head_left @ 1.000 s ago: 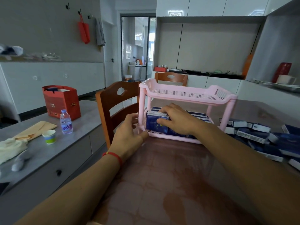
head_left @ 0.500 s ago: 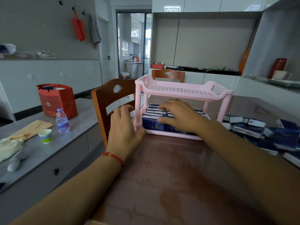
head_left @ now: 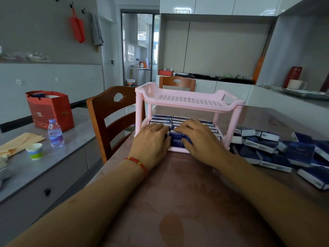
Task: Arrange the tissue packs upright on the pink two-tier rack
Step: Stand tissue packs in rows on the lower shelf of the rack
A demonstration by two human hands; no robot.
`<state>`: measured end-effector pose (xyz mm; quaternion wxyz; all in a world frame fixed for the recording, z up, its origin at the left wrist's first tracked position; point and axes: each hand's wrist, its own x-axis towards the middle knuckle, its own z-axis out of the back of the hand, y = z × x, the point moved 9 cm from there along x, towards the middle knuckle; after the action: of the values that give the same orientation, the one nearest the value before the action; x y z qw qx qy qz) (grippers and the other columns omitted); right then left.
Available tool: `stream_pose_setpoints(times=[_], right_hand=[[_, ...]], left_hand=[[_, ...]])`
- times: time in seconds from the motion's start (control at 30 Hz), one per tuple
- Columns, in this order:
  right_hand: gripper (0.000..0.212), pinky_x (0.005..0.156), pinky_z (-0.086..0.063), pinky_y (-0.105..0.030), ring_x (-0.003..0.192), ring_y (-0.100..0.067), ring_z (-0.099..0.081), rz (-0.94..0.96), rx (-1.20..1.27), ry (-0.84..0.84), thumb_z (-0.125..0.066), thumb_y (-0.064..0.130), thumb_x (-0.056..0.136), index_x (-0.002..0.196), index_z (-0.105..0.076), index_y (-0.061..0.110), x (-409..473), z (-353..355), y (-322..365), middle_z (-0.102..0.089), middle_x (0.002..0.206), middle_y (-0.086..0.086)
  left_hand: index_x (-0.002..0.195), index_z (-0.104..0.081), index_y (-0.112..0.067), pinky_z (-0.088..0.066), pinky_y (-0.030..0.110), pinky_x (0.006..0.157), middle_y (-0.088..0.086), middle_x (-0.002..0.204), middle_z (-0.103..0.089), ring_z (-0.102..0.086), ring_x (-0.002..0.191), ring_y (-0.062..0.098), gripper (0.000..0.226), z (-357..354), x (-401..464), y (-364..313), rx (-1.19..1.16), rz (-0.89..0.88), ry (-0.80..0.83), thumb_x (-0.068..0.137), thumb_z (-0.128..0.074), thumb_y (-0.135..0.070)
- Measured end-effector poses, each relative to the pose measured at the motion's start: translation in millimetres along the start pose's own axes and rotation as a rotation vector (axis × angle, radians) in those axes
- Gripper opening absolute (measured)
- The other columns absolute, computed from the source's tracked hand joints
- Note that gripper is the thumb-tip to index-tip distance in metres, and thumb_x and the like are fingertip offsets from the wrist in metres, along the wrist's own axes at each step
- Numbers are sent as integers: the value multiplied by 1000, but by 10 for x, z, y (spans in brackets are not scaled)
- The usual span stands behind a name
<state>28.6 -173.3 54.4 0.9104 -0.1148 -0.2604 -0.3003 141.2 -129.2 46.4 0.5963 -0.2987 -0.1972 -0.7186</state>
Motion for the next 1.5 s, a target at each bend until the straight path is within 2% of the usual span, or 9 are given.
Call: stream_pose_setpoints(times=[0.17,0.33,0.53,0.77,0.93,1.03,1.23,1.37,1.5], right_hand=[[42,101,-45,-35,113,-21,-54,4,64,18,-65,6,90,130,-65,15,-29,-1,-57,-62,124,-2],[42,102,-42,-33,115,-21,-52,4,107,56,-61,4,91,132,-63,13,-51,-29,-69,-61,125,-2],[38,105,-40,-38,121,-27,-54,-54,-54,-6,-53,25,98,133,-57,10,-132,1,-90,-60,133,-7],[41,105,-43,-47,126,-30,-54,-55,-79,42,-54,16,95,136,-56,13,-154,-47,-84,-61,137,-7],[48,114,-32,-43,139,-25,-42,-103,-140,81,-46,27,101,147,-43,15,-187,-60,-45,-45,153,-6],[47,115,-33,-43,136,-27,-46,-91,-114,37,-46,25,100,145,-46,9,-194,14,-3,-50,148,-9],[25,89,-50,-43,96,-25,-61,33,-110,12,-46,15,90,105,-66,12,-335,438,133,-68,105,-4],[25,86,-58,-39,87,-19,-68,58,-181,76,-48,23,92,102,-70,19,-912,695,-21,-72,97,2],[33,62,-58,-28,71,-15,-68,-30,-242,123,-44,32,88,98,-73,20,-1432,938,-490,-73,88,2]], left_hand=[[111,-69,-16,-51,40,97,4,110,-70,-63,104,23,25,-47,18,20,-35,-9,-10,101,-49,-28],[95,-69,-14,-49,39,83,6,97,-70,-62,92,26,14,-42,34,54,-74,19,-19,96,-57,-21],[114,-69,-12,-48,40,95,9,114,-70,-61,109,28,23,-41,26,27,-104,20,24,95,-62,-24],[130,-62,-9,-43,43,106,13,128,-65,-57,121,32,38,-64,8,21,-66,31,53,95,-63,-25],[140,-50,-11,-28,49,118,13,142,-54,-45,135,32,43,-155,16,14,71,-1,89,102,-49,-31],[142,-48,-11,-25,47,119,11,143,-54,-46,135,30,48,-199,-2,34,99,-1,114,102,-37,-37],[145,-46,-11,-24,47,121,12,147,-52,-44,138,29,54,-105,-7,-37,68,-6,118,101,-36,-41],[138,-54,-12,-38,44,114,10,138,-58,-51,130,28,45,109,-64,-309,17,-133,65,96,-55,-26],[118,-66,-13,-48,41,100,6,120,-65,-58,113,26,37,246,-169,-743,-43,-312,71,82,-60,-15]])
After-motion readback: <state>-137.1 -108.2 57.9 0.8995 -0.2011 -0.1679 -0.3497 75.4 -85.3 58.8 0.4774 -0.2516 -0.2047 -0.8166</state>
